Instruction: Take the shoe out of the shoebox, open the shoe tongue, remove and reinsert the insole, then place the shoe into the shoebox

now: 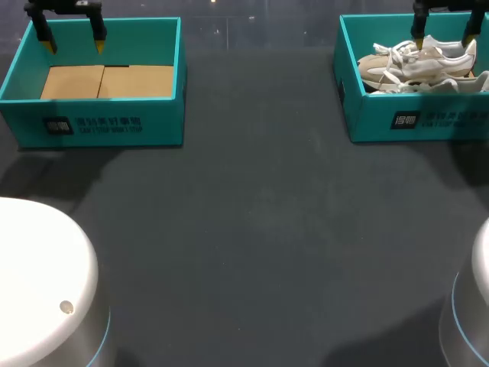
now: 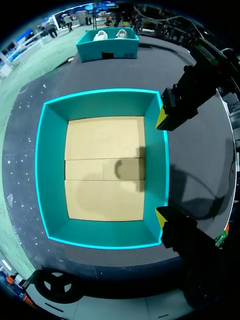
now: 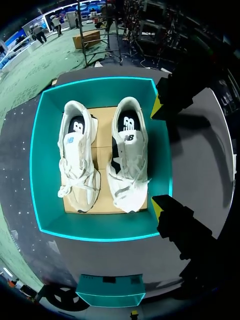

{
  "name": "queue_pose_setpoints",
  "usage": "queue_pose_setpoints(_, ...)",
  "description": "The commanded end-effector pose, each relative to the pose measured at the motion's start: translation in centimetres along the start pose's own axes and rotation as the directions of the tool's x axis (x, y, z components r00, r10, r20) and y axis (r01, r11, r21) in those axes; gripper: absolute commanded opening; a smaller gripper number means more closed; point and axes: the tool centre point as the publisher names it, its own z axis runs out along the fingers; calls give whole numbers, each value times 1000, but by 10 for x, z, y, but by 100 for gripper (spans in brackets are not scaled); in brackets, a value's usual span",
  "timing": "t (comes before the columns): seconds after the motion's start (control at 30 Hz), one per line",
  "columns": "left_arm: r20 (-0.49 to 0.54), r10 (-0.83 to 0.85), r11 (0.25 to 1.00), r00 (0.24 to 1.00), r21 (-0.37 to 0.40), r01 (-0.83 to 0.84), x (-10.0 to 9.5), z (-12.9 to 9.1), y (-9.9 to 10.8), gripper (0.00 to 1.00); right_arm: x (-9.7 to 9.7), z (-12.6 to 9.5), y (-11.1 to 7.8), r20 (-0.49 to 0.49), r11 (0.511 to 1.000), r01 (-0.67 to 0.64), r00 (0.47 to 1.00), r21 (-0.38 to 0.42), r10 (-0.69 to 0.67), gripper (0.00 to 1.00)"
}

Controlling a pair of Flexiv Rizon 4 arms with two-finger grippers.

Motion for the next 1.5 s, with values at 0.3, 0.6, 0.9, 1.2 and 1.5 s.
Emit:
queue_pose_setpoints(0.3,0,0,1000,1000,0,0,0,0,0,100,-46,39,18,21,999,-29,999,46,28,100)
queue_pose_setpoints(0.6,0,0,1000,1000,0,0,0,0,0,100,-75,66,21,38,993,-86,996,81,83,100)
queue_pose_setpoints(0.9,0,0,1000,1000,0,0,0,0,0,100,-101,85,20,67,988,-121,991,97,115,100)
queue_pose_setpoints(1.2,0,0,1000,1000,0,0,0,0,0,100,-114,103,14,49,988,-124,992,95,120,90)
queue_pose_setpoints(1.5,0,0,1000,1000,0,0,0,0,0,100,-122,122,8,36,987,-126,992,101,123,84)
